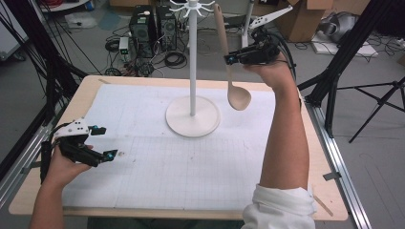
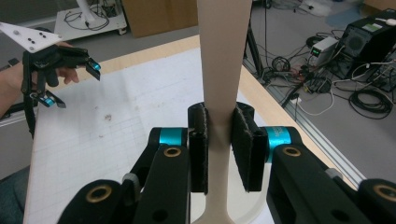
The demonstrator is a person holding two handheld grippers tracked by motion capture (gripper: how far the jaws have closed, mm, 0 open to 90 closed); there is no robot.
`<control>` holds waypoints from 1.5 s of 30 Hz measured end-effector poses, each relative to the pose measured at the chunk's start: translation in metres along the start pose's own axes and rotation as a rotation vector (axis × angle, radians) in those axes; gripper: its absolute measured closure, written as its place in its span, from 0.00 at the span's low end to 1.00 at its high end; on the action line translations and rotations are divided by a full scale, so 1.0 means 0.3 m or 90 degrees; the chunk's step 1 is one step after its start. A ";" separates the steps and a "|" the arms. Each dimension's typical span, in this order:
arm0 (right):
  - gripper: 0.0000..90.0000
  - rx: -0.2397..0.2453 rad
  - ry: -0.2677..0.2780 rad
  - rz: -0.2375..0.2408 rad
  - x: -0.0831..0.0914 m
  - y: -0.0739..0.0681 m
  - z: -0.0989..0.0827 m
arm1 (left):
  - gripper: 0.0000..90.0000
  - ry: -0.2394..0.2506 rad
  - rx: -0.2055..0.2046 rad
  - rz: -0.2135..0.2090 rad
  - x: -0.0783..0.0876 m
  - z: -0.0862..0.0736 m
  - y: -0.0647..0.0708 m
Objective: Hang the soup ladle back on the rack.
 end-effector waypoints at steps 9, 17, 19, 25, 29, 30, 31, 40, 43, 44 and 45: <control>0.86 0.009 -0.012 0.008 -0.037 -0.009 0.015 | 0.02 0.002 0.002 0.002 0.004 -0.001 -0.001; 0.86 0.011 -0.021 0.014 -0.068 -0.019 0.032 | 0.02 0.005 0.001 0.003 0.009 0.001 -0.001; 0.86 0.011 -0.023 0.012 -0.072 -0.021 0.037 | 0.02 0.005 0.002 0.002 0.010 0.001 0.000; 0.80 0.005 -0.037 -0.007 -0.085 -0.018 0.031 | 0.02 0.007 0.003 0.002 0.011 0.003 0.002; 0.63 -0.013 -0.013 -0.009 -0.072 -0.020 0.033 | 0.02 0.004 -0.003 0.000 0.011 0.005 0.005; 0.61 -0.015 -0.021 -0.020 -0.070 -0.017 0.027 | 0.02 0.008 0.001 0.000 0.010 0.007 0.007; 0.59 -0.019 -0.026 -0.021 -0.067 -0.016 0.022 | 0.02 0.005 -0.003 0.001 0.010 0.007 0.006; 0.44 -0.021 0.004 -0.041 -0.015 -0.047 -0.036 | 0.02 0.008 -0.006 -0.002 0.015 0.010 0.009; 0.40 -0.015 0.013 -0.043 -0.001 -0.067 -0.069 | 0.02 0.008 -0.008 -0.001 0.018 0.012 0.010; 0.39 -0.011 0.017 -0.043 0.003 -0.076 -0.080 | 0.02 0.008 -0.007 -0.002 0.018 0.012 0.011; 0.37 -0.008 0.023 -0.041 0.007 -0.086 -0.091 | 0.02 0.009 -0.007 -0.002 0.018 0.013 0.012</control>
Point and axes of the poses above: each handheld gripper's, and its own axes: x roughly backward along the jaws, z roughly out of its top, y roughly to its right, the point moved 9 cm from there along -x, roughly forward along the jaws, and after that the axes turned 8 degrees about -y, right-handed, at the moved point
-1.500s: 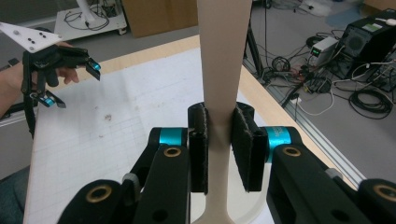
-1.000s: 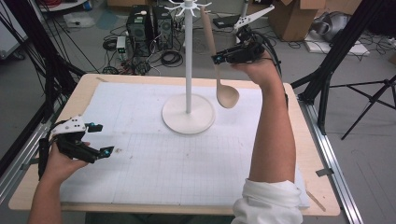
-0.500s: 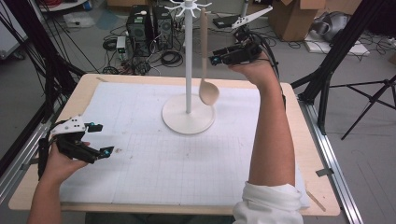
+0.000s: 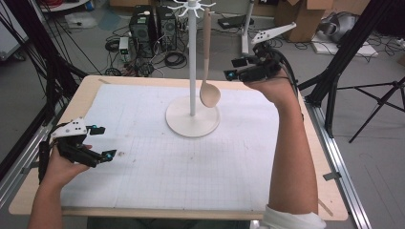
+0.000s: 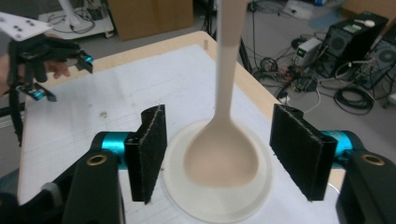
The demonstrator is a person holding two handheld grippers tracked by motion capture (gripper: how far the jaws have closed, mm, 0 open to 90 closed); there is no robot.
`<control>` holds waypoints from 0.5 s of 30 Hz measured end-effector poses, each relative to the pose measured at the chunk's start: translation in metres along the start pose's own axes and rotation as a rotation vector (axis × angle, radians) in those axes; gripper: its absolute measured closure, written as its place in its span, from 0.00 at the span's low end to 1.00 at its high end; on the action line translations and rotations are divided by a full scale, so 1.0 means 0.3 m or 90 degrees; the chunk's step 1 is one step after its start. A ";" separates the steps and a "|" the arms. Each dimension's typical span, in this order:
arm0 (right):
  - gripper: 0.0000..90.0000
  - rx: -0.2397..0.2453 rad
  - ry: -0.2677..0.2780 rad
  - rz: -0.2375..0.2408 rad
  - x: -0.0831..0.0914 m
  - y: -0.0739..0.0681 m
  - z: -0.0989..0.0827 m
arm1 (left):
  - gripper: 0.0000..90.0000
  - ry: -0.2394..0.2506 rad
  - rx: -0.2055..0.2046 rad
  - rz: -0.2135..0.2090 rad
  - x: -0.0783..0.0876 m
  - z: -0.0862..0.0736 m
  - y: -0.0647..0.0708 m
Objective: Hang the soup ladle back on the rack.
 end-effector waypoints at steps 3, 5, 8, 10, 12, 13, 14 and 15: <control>0.33 0.006 0.017 0.006 0.008 -0.033 -0.035 | 0.02 0.000 -0.001 0.001 0.000 0.001 0.002; 0.31 0.011 0.019 0.011 0.006 -0.054 -0.062 | 0.02 -0.002 -0.003 0.000 -0.001 0.001 0.003; 0.29 0.013 0.021 0.009 0.000 -0.072 -0.098 | 0.02 -0.005 -0.003 -0.001 -0.008 0.000 0.005; 0.29 0.013 0.021 0.007 -0.001 -0.083 -0.115 | 0.02 -0.006 -0.002 -0.002 -0.011 0.000 0.007; 0.29 0.017 0.029 0.013 0.000 -0.095 -0.124 | 0.02 -0.006 -0.004 -0.003 -0.011 0.001 0.008; 0.28 0.020 0.029 0.011 0.001 -0.097 -0.128 | 0.02 -0.006 -0.004 -0.002 -0.011 0.001 0.008; 0.28 0.022 0.033 0.014 0.001 -0.103 -0.131 | 0.02 -0.006 -0.004 -0.003 -0.011 0.001 0.008; 0.27 0.021 0.033 0.015 0.003 -0.109 -0.134 | 0.02 -0.005 -0.004 -0.003 -0.010 0.001 0.008</control>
Point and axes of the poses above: each handheld gripper's, and its own axes: x roughly backward along the jaws, z roughly out of its top, y roughly to its right, the point moved 9 cm from there along -x, roughly forward along the jaws, and after that the axes turned 8 degrees about -y, right-handed, at the moved point
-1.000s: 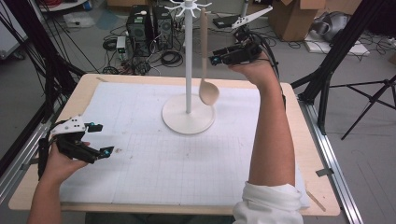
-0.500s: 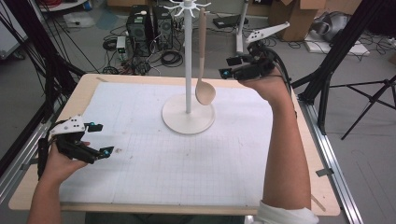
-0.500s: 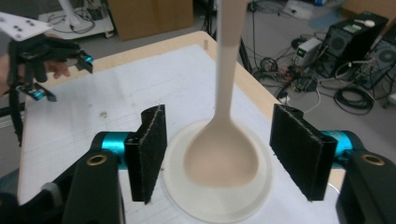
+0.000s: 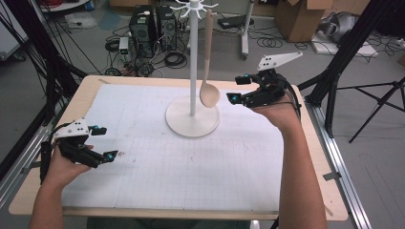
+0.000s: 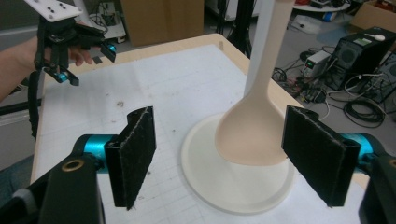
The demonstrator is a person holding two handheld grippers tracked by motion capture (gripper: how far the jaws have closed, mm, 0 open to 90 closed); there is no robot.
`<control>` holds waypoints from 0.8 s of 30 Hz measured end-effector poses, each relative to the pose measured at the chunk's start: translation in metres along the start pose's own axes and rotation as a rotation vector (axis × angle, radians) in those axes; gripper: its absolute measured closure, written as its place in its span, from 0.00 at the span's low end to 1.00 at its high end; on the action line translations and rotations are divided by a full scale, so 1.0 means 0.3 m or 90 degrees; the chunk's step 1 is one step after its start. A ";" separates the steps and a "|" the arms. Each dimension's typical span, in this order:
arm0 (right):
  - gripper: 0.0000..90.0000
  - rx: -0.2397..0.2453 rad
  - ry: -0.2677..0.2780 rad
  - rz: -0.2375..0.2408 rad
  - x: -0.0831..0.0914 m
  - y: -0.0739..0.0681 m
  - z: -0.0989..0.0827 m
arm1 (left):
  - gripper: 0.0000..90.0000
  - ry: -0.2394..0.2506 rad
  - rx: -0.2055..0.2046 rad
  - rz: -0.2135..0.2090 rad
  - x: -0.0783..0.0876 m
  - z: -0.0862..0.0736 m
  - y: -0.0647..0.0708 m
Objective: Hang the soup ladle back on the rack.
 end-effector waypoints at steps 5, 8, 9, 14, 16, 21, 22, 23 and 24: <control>0.23 0.014 0.013 0.003 0.003 -0.037 -0.017 | 0.02 -0.001 0.002 0.000 -0.001 -0.002 -0.002; 0.21 0.014 0.020 0.002 0.001 -0.055 -0.042 | 0.02 -0.002 -0.001 0.000 -0.002 -0.001 0.000; 0.20 0.013 0.024 0.002 0.002 -0.062 -0.053 | 0.02 -0.003 -0.001 0.001 -0.002 -0.001 0.001; 0.16 0.008 0.027 0.001 -0.001 -0.093 -0.117 | 0.02 -0.001 -0.002 -0.002 -0.006 0.003 0.006; 0.15 0.008 0.024 -0.002 -0.004 -0.108 -0.145 | 0.02 -0.003 -0.002 -0.003 -0.009 0.001 0.007; 0.13 -0.003 0.020 -0.008 -0.014 -0.122 -0.215 | 0.02 -0.005 -0.003 -0.005 -0.013 0.002 0.011; 0.13 -0.006 0.019 -0.011 -0.016 -0.124 -0.230 | 0.02 -0.006 -0.005 -0.005 -0.013 0.003 0.011; 0.13 -0.011 0.021 -0.010 -0.019 -0.125 -0.245 | 0.02 -0.006 -0.005 -0.005 -0.012 0.002 0.011; 0.13 -0.017 0.021 -0.010 -0.022 -0.127 -0.259 | 0.02 -0.005 -0.004 -0.005 -0.013 0.003 0.011</control>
Point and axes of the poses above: each handheld gripper's, and its own axes: x roughly backward along the jaws, z roughly out of its top, y roughly to its right, the point moved 9 cm from there along -x, roughly forward along the jaws, and after that the axes turned 8 degrees about -y, right-handed, at the moved point
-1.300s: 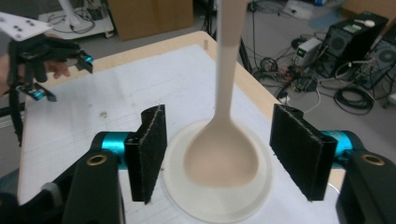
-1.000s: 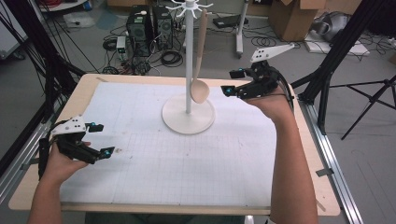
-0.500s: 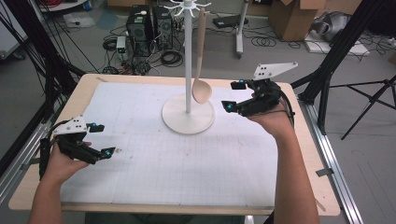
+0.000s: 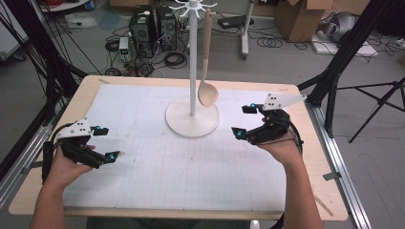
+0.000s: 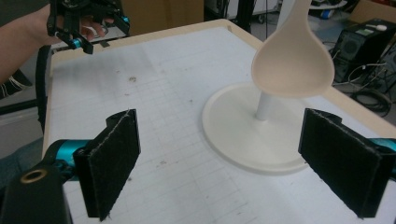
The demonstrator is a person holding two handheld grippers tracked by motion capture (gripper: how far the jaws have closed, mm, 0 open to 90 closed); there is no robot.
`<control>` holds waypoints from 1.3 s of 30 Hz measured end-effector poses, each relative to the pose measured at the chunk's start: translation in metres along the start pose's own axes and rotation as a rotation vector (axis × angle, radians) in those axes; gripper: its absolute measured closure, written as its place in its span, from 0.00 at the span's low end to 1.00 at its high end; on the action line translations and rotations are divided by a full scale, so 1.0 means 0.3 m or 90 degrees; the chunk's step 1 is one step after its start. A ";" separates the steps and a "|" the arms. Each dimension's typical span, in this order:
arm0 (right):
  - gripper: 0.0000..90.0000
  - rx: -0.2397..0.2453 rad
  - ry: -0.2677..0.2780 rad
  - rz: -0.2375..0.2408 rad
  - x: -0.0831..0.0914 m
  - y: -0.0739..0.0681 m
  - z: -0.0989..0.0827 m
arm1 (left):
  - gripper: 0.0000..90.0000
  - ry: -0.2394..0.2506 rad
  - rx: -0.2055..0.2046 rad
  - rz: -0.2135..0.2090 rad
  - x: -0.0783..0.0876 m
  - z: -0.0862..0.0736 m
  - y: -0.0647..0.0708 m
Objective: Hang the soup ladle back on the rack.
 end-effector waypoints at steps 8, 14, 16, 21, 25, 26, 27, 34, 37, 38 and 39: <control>0.11 -0.018 0.022 -0.006 -0.008 -0.026 -0.097 | 0.02 0.001 0.001 0.001 0.000 -0.001 -0.002; 0.10 -0.039 0.027 -0.013 -0.026 -0.030 -0.179 | 0.02 -0.003 0.002 0.001 -0.004 -0.006 -0.004; 0.08 -0.045 0.026 -0.017 -0.034 -0.030 -0.203 | 0.02 -0.004 0.000 0.000 -0.008 -0.005 -0.002; 0.03 -0.057 0.020 -0.032 -0.056 -0.032 -0.255 | 0.02 -0.007 -0.001 -0.001 -0.013 -0.007 -0.001; 0.01 -0.065 -0.003 -0.036 -0.078 -0.028 -0.294 | 0.02 -0.006 0.000 -0.004 -0.016 -0.005 0.000; 0.01 -0.073 -0.008 -0.034 -0.085 -0.028 -0.309 | 0.02 -0.006 0.000 -0.003 -0.015 -0.005 -0.001; 0.00 -0.079 -0.014 -0.031 -0.091 -0.030 -0.319 | 0.02 -0.004 0.001 -0.003 -0.015 -0.005 -0.003; 0.00 -0.090 -0.035 -0.017 -0.141 -0.024 -0.360 | 0.02 0.000 0.007 0.000 -0.012 -0.009 -0.013; 0.00 -0.085 -0.042 -0.020 -0.151 -0.026 -0.361 | 0.02 0.002 0.003 0.000 -0.009 -0.005 -0.012; 0.00 -0.085 -0.043 -0.021 -0.151 -0.026 -0.361 | 0.02 0.001 0.004 0.000 -0.009 -0.005 -0.010; 0.00 -0.084 -0.043 -0.023 -0.150 -0.025 -0.361 | 0.02 0.001 0.002 -0.001 -0.010 -0.004 -0.009</control>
Point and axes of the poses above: each handheld gripper's, and its own axes: x roughly backward along the jaws, z roughly out of its top, y roughly to its right, the point moved 9 cm from there along -x, roughly forward along the jaws, and after that the axes turned 8 degrees about -y, right-handed, at the moved point
